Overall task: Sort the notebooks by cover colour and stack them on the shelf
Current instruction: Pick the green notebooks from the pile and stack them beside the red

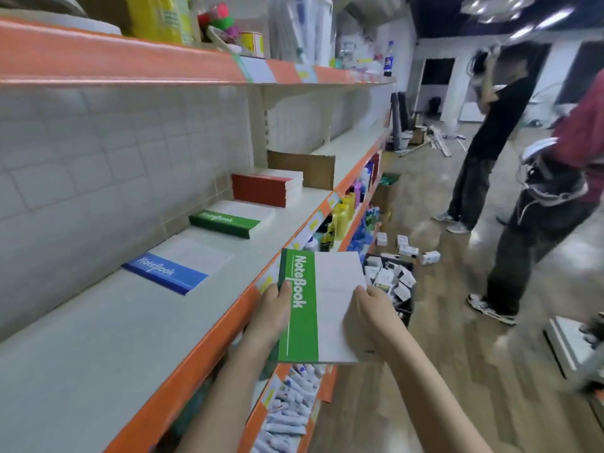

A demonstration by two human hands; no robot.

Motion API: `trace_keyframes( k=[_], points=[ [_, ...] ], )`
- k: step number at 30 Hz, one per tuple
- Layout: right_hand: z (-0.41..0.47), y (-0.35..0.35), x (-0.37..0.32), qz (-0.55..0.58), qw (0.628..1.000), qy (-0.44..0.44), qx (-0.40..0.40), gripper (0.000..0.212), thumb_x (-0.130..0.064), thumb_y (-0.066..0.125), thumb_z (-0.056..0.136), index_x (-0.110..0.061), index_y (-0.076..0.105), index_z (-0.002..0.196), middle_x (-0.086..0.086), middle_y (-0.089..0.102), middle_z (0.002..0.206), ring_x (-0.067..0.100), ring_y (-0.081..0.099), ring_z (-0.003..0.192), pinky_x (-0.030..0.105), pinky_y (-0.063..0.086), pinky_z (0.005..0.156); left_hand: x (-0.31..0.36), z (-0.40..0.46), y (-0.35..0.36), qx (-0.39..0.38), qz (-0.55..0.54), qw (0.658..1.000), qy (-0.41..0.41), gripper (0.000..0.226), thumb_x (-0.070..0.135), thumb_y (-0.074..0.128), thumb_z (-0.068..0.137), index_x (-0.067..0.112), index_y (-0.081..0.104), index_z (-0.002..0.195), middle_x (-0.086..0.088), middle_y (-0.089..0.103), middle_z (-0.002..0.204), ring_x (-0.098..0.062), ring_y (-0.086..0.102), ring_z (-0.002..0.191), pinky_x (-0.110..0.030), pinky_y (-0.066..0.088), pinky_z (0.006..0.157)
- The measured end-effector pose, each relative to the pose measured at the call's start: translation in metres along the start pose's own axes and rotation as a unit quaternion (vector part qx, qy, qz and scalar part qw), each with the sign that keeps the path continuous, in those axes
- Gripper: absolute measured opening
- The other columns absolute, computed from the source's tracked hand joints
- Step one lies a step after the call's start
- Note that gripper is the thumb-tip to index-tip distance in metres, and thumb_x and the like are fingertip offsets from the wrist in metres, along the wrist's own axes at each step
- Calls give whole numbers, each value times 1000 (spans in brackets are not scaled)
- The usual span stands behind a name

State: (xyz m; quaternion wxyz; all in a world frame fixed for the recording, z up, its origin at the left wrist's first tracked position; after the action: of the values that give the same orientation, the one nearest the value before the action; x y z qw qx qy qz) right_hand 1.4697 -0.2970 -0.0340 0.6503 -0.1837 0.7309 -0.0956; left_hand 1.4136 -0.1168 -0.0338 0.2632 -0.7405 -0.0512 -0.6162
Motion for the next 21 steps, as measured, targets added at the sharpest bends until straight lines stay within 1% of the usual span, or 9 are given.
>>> trace_keyframes(
  k=[3,5,8,9,11,13,14,18,21],
  points=[
    [16,-25,14,-12,1000,18,17,32,-22,31,99,-5,53,113,15,57,116,26,53,101,28,37,77,1,10,33,-25,4,1000,-16,42,34,31,102,8,53,125,-13,61,116,-26,59,102,-32,46,85],
    [25,-39,21,-17,999,26,30,28,-21,30,98,-7,53,106,11,56,107,23,51,92,27,35,69,3,17,52,-40,5,999,-23,42,37,30,102,10,55,122,-12,63,116,-26,59,104,-35,46,92],
    [41,-53,30,-14,998,41,35,30,-20,28,98,-7,53,110,9,54,106,23,50,94,27,33,72,10,29,75,-57,2,998,-23,38,38,31,102,14,55,119,-9,61,115,-26,58,106,-39,46,97],
    [46,-57,33,-14,998,47,36,31,-20,28,98,-6,53,111,9,54,107,23,50,95,27,34,74,12,34,81,-61,7,998,-19,36,37,30,102,17,56,117,-7,61,113,-24,58,105,-37,45,96],
    [58,-63,35,-16,998,55,40,35,-20,28,98,-3,53,114,12,56,112,26,52,100,28,36,78,16,45,92,-67,10,998,-14,32,36,31,102,25,60,97,-1,63,103,-23,58,103,-36,44,96],
    [72,-69,38,-13,997,66,42,38,-22,28,98,-2,51,120,16,56,121,30,53,108,31,38,83,22,56,102,-68,12,997,-24,35,39,30,102,27,54,79,7,61,89,-20,59,96,-38,45,98],
    [80,-71,39,-11,997,68,44,38,-22,28,99,-2,50,122,16,56,124,29,53,110,31,38,83,24,63,106,-67,12,997,-27,35,39,30,102,26,52,78,9,59,86,-18,59,92,-38,45,97],
    [121,-78,35,-11,997,69,38,37,-23,29,99,-2,50,121,13,56,117,24,50,99,28,35,79,34,99,125,-76,-5,997,-28,36,39,30,101,16,57,103,-4,65,97,-22,63,94,-38,49,92],
    [160,-77,21,-15,998,61,27,34,-23,28,98,-4,51,115,10,54,107,25,51,97,30,37,80,46,136,133,-71,-8,997,-23,39,38,30,101,11,57,110,-8,67,100,-23,64,92,-33,49,82]
  ],
)
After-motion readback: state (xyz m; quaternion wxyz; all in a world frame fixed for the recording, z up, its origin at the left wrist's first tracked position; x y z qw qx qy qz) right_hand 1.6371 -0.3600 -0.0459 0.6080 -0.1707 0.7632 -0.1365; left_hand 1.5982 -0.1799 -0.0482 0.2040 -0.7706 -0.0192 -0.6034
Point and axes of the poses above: each hand's wrist, its own z-axis towards the middle knuckle, its own y-axis out of the palm, x = y × z, the point moved 6 cm from there along z, towards the middle knuckle
